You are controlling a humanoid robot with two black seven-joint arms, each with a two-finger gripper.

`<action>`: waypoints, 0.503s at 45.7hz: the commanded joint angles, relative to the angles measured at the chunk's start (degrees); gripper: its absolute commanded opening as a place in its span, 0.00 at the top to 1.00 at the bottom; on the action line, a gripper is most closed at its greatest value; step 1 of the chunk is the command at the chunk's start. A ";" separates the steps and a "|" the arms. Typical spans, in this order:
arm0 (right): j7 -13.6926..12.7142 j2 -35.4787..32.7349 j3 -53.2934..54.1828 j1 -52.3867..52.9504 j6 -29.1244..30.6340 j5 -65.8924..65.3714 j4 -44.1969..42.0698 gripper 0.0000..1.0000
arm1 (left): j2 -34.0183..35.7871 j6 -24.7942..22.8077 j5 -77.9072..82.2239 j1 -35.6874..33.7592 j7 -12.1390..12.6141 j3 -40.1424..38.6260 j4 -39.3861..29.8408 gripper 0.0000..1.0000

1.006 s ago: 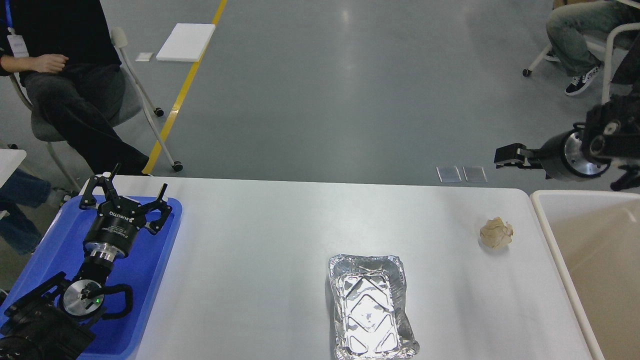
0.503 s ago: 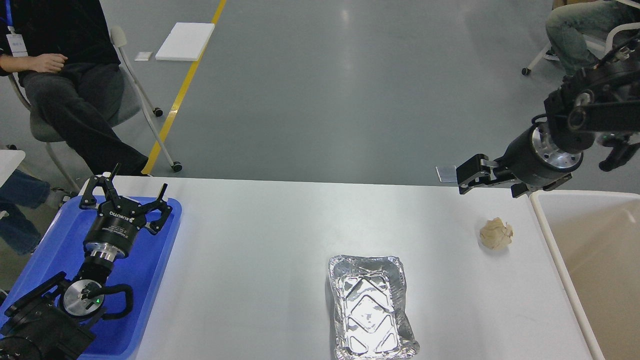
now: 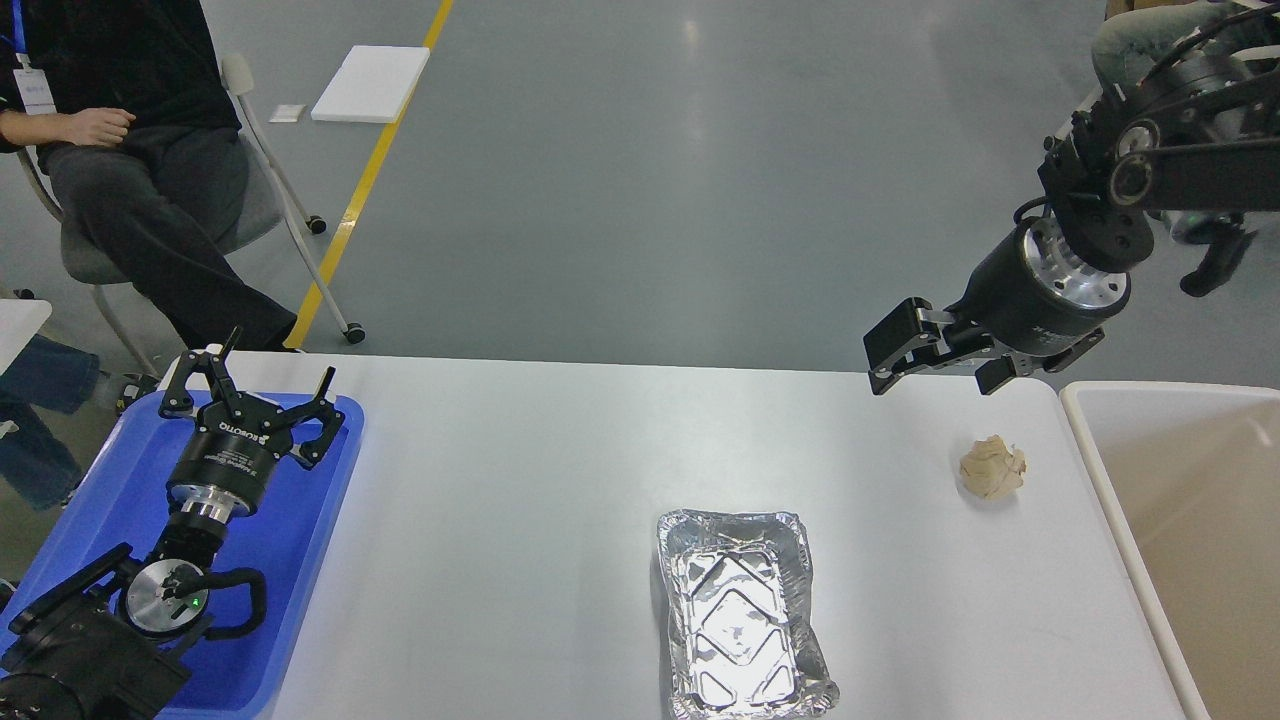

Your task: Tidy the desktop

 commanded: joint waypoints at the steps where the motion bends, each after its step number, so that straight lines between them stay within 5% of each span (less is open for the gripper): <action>1: 0.01 0.28 -0.83 0.48 3.56 0.00 0.20 0.00 | 0.00 0.00 0.00 0.00 0.00 0.00 -0.02 0.01; 23: -1.04 1.33 -3.29 0.39 2.51 -4.84 -0.51 0.00 | 0.00 0.00 0.00 0.00 0.00 0.00 -0.02 0.01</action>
